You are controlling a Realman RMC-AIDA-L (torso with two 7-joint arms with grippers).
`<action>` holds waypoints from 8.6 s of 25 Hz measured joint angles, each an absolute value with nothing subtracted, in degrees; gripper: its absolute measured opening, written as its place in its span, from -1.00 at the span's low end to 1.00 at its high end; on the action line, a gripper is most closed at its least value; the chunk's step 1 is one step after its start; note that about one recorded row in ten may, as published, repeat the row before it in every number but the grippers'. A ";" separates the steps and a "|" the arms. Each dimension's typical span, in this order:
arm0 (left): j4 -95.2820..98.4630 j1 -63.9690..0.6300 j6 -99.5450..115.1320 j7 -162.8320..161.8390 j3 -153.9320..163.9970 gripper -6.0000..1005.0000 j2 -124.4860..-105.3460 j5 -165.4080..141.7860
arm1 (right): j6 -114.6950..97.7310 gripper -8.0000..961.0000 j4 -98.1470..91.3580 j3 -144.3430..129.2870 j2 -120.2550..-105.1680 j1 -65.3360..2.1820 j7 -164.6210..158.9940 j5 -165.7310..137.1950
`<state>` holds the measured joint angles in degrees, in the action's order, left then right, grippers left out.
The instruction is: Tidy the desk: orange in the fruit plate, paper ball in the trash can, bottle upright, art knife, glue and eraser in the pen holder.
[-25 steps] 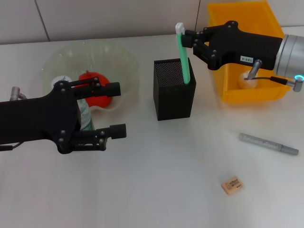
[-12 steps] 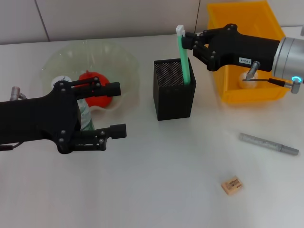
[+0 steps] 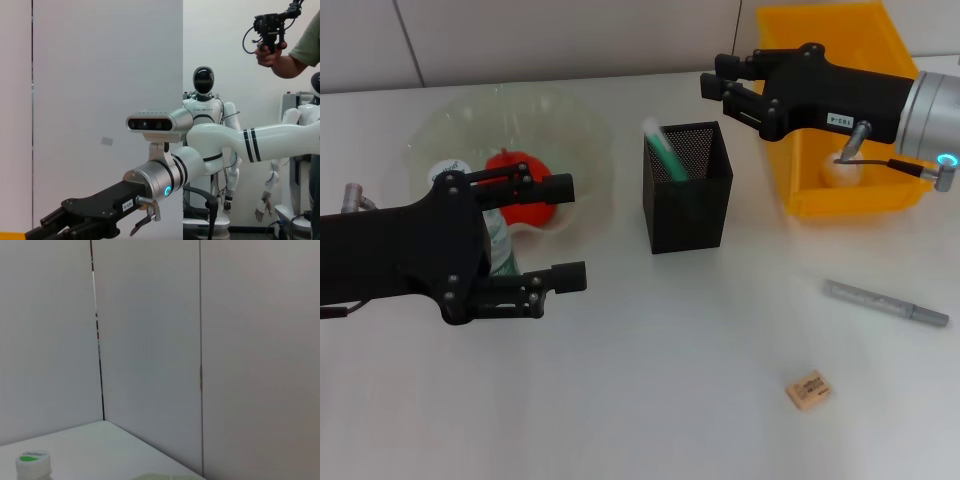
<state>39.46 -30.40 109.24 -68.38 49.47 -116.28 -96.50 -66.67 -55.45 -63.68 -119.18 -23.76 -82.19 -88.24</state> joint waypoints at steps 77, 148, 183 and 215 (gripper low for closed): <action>31.10 -31.67 109.94 -66.15 52.14 0.57 -113.70 -96.55 | -102.63 0.59 -94.66 -82.28 -119.29 -25.05 -140.00 -143.52; 30.67 -30.50 100.63 -63.28 50.62 0.57 -117.06 -96.57 | -96.90 0.36 -79.61 -96.74 -119.53 -31.34 -147.54 -151.70; 30.91 -30.22 101.00 -63.28 50.62 0.57 -116.98 -96.59 | -96.77 0.14 -79.01 -98.91 -119.62 -31.85 -150.55 -151.75; 31.11 -30.24 100.82 -63.23 50.61 0.57 -116.89 -96.59 | -98.00 -0.05 -93.66 -93.19 -119.34 -30.66 -152.72 -157.74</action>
